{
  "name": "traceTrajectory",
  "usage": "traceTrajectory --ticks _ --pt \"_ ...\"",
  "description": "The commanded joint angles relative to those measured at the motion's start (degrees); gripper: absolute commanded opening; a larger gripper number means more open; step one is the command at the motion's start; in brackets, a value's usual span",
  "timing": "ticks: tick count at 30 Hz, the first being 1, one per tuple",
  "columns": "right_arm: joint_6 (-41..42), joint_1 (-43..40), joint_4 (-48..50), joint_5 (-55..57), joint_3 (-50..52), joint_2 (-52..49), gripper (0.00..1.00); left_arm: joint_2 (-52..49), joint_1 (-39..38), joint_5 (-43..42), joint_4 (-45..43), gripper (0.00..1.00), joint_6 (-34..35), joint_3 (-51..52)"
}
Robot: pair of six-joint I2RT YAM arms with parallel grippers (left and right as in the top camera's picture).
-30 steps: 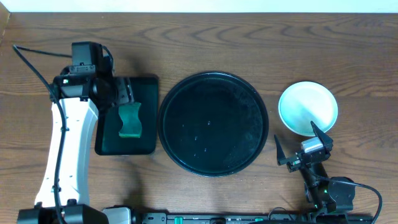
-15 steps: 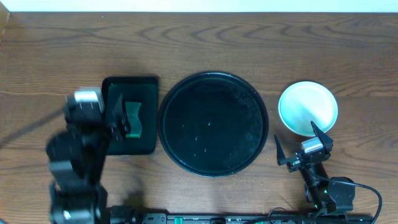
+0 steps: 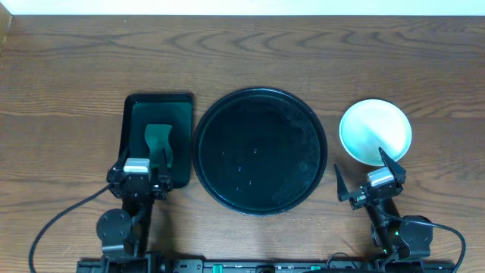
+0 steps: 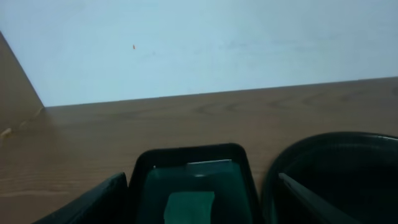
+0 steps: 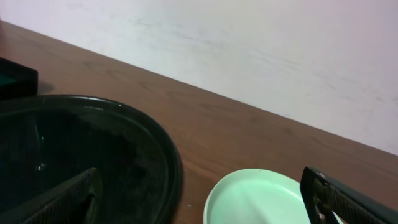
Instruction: Clean dirty plates on tray and stack at the side
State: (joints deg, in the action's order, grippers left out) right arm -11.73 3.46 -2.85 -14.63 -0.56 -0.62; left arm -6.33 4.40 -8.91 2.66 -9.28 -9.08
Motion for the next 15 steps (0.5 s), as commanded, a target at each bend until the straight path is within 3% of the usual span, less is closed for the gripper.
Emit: traceTrajectory --ticks 1,15 --pt "-0.8 -0.4 0.0 -0.4 0.2 0.3 0.99 4.4 0.0 -0.5 -0.6 0.74 -1.4 2.2" --pt "-0.8 -0.4 0.0 -0.4 0.2 0.3 0.99 6.3 0.0 -1.1 0.1 0.74 -1.4 8.9"
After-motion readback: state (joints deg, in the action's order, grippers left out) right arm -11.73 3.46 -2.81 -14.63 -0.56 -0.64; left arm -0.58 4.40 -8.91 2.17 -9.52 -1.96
